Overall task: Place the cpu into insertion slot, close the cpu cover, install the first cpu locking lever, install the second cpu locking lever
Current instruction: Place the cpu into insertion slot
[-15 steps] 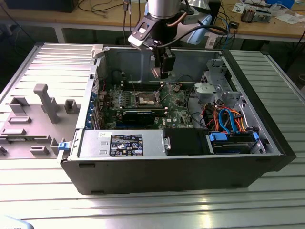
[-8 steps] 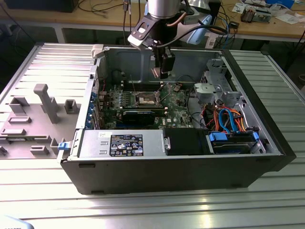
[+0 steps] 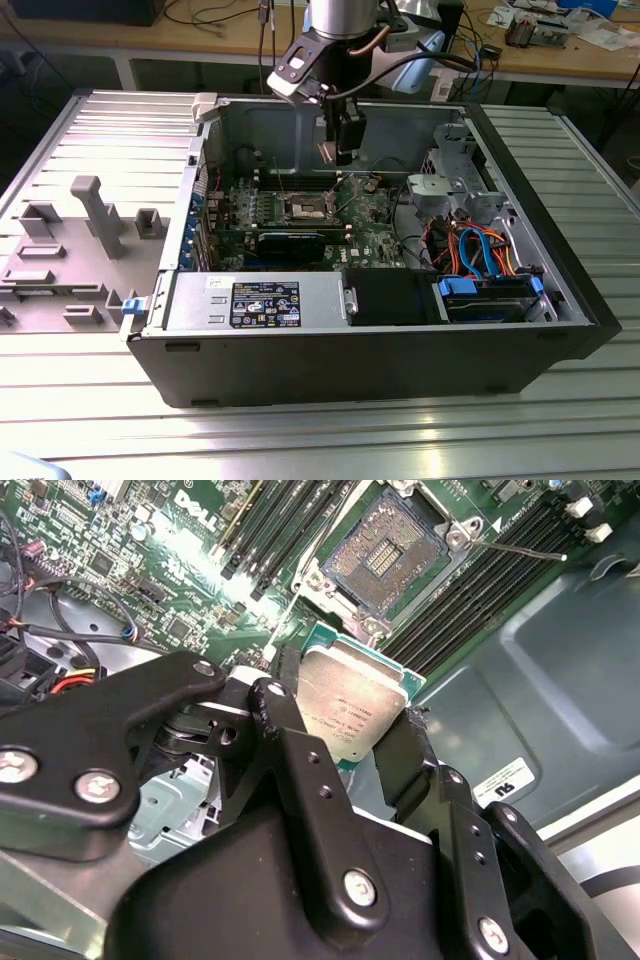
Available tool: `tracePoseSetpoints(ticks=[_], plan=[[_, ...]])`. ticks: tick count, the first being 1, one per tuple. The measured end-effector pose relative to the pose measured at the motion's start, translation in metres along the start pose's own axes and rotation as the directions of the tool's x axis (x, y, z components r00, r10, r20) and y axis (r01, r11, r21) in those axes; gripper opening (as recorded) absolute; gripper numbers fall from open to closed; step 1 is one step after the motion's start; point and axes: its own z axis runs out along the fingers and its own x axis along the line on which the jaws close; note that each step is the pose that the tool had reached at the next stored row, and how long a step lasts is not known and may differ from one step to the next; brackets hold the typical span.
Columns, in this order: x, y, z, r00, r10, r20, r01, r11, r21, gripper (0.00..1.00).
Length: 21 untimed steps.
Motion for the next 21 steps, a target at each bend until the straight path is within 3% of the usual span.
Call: tracePoseSetpoints(ticks=[14, 21], plan=[[0.0000, 0.0000, 0.0000, 0.9990, 0.044, 0.0039, -0.044, 0.9990, -0.0009, 0.55], [0.0000, 0.0000, 0.0000, 0.9958, 0.091, 0.0080, -0.091, 0.9959, -0.0017, 0.55]])
